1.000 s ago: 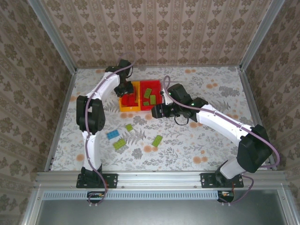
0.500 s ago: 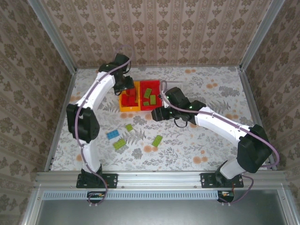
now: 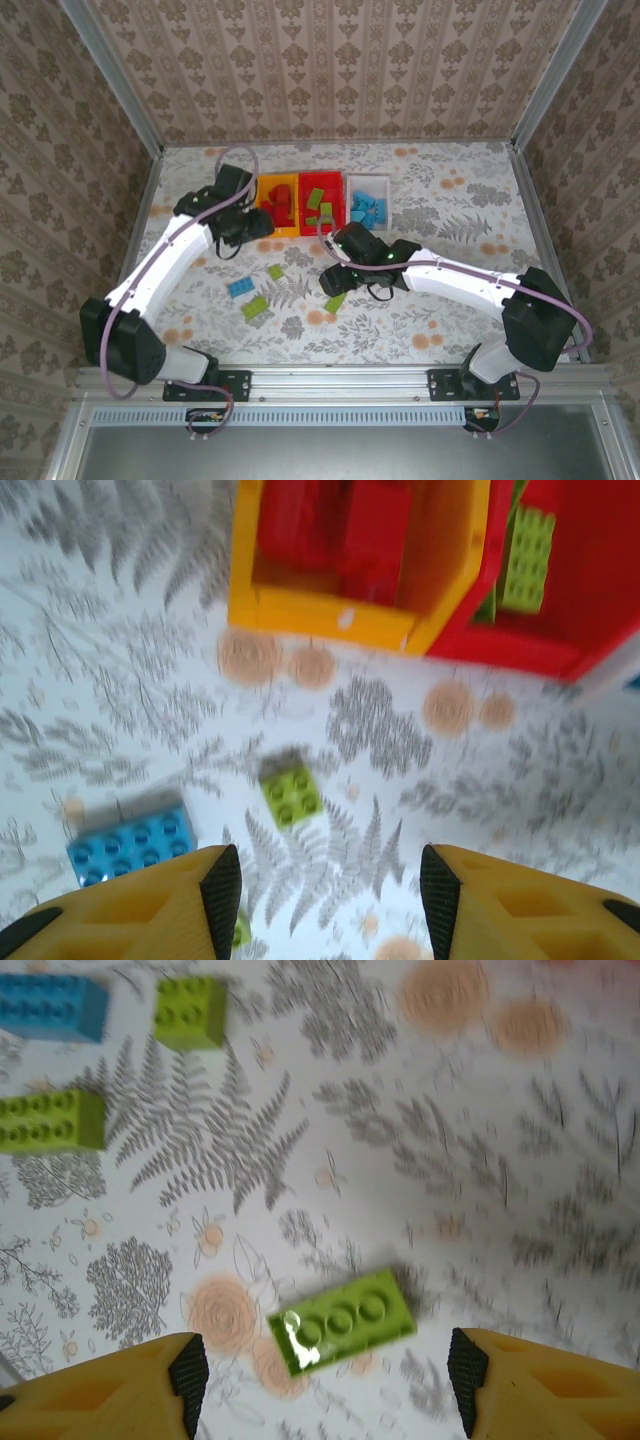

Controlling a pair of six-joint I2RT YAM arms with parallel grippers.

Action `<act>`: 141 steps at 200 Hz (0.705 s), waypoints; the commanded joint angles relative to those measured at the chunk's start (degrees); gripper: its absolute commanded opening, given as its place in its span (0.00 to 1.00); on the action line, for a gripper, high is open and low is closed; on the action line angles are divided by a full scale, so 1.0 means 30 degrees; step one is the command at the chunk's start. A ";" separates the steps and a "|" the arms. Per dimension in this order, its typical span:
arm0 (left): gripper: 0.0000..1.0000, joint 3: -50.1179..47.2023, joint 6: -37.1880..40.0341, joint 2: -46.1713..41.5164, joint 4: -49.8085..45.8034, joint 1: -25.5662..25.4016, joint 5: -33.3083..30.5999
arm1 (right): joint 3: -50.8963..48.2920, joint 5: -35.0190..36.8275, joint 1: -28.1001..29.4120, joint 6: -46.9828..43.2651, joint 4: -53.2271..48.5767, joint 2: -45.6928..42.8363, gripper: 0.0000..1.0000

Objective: Sort the legos into containers by color

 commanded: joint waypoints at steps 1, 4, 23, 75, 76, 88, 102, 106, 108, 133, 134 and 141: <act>0.53 -0.1991 0.0134 -0.1958 0.0698 -0.0147 0.0966 | 0.1052 0.0493 0.0218 0.4810 -0.3372 0.0674 0.68; 0.53 -0.2303 0.0199 -0.2200 0.0793 -0.0675 0.1029 | 0.1160 0.0500 0.0245 0.5313 -0.3573 0.0790 0.68; 0.54 -0.3803 0.0807 -0.3807 0.1345 -0.1495 0.1262 | 0.2080 0.0190 0.0496 0.8598 -0.4486 0.1879 0.68; 0.54 -0.7269 0.1637 -0.6879 0.3286 -0.3639 0.2758 | 0.3543 0.1528 0.2027 1.6176 -0.4967 0.5002 0.72; 0.54 -0.7317 0.1644 -0.6936 0.3281 -0.3649 0.2760 | 0.3540 0.1529 0.2036 1.6272 -0.4944 0.5048 0.72; 0.54 -0.7452 0.1754 -0.7439 0.3181 -0.3746 0.2878 | 0.3641 0.1825 0.2176 1.7373 -0.4873 0.5360 0.72; 0.54 -0.7458 0.1940 -0.7922 0.2968 -0.3804 0.2837 | 0.3984 0.2441 0.2220 1.8087 -0.5279 0.5659 0.74; 0.54 -0.7454 0.1919 -0.8048 0.2948 -0.3806 0.2836 | 0.4066 0.2515 0.2206 1.8235 -0.5368 0.5767 0.74; 0.54 -0.7454 0.1938 -0.8092 0.2916 -0.3806 0.2824 | 0.4093 0.2523 0.2195 1.8299 -0.5399 0.5833 0.74; 0.54 -0.7602 0.1777 -0.8675 0.2818 -0.3835 0.2822 | 0.4317 0.2270 0.2193 1.8990 -0.5139 0.6824 0.73; 0.54 -0.7601 0.1758 -0.8713 0.2813 -0.3835 0.2807 | 0.4307 0.2266 0.2192 1.9012 -0.5103 0.6852 0.73; 0.54 -0.7634 0.1698 -0.8849 0.2782 -0.3835 0.2770 | 0.4225 0.2197 0.2177 1.9144 -0.4836 0.7070 0.72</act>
